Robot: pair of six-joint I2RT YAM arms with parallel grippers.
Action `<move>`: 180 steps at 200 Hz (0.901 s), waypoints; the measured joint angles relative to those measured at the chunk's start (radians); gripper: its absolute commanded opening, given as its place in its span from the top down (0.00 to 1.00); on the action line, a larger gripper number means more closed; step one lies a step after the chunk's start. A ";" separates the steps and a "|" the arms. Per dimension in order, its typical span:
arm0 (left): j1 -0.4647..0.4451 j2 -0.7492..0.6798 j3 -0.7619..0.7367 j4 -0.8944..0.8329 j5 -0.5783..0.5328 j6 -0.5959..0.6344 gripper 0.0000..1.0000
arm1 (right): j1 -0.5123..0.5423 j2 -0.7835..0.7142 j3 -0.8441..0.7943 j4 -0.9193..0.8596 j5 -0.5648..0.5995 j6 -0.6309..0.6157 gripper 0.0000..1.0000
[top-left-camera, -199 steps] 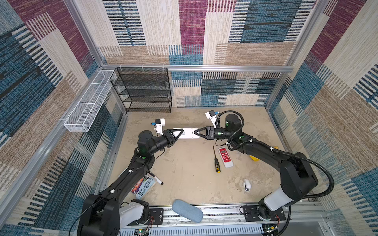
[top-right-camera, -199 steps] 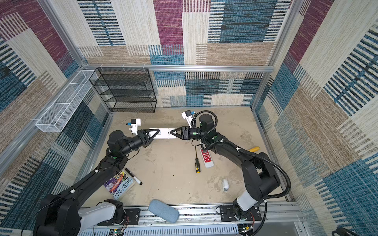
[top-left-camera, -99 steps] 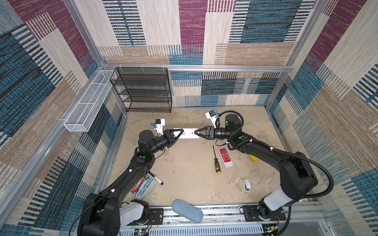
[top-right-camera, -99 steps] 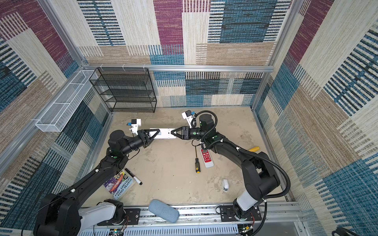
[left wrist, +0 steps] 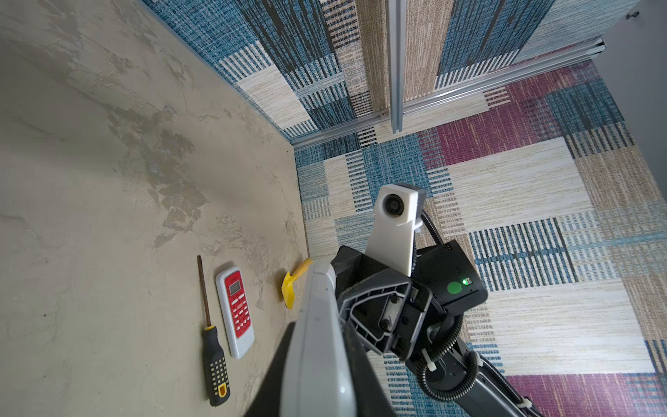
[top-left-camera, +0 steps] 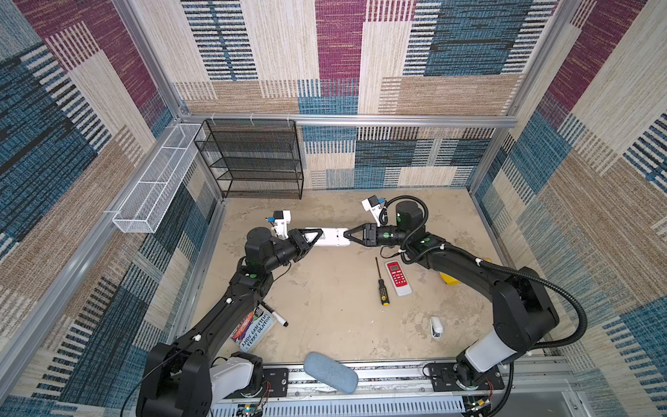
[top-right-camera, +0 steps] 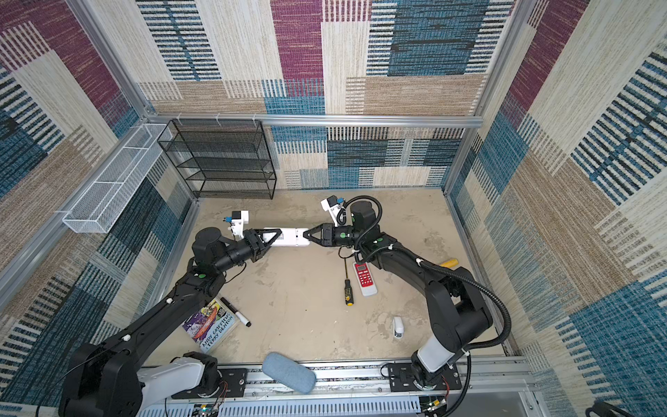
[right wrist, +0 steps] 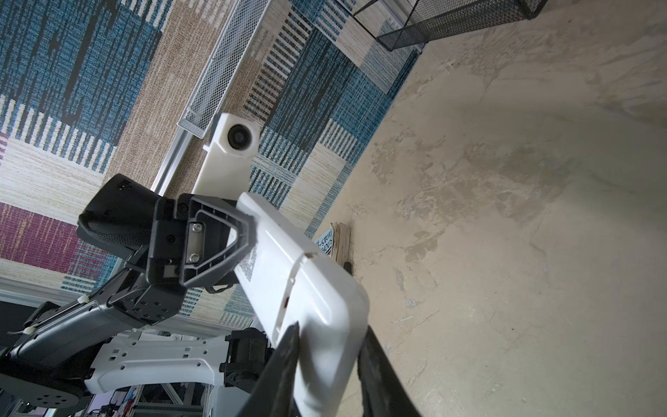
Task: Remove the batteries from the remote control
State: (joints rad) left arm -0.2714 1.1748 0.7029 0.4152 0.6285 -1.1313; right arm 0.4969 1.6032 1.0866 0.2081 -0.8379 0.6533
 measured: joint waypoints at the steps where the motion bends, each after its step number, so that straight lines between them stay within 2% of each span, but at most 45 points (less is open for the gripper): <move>1: 0.000 0.000 0.000 -0.001 -0.001 0.002 1.00 | 0.000 0.000 0.000 0.000 0.000 0.000 0.72; 72: 0.000 0.010 0.000 -0.023 -0.004 0.009 1.00 | 0.002 0.001 0.000 -0.009 -0.008 0.000 0.75; 138: 0.000 0.022 0.000 -0.023 0.000 0.009 1.00 | 0.015 0.021 -0.004 0.049 -0.062 0.015 0.73; 180: 0.000 0.016 0.000 -0.030 -0.007 0.010 1.00 | 0.017 0.036 -0.003 0.072 -0.071 0.023 0.78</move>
State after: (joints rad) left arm -0.2714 1.1904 0.7029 0.3851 0.6216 -1.1217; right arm 0.5137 1.6390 1.0832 0.2802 -0.9092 0.6758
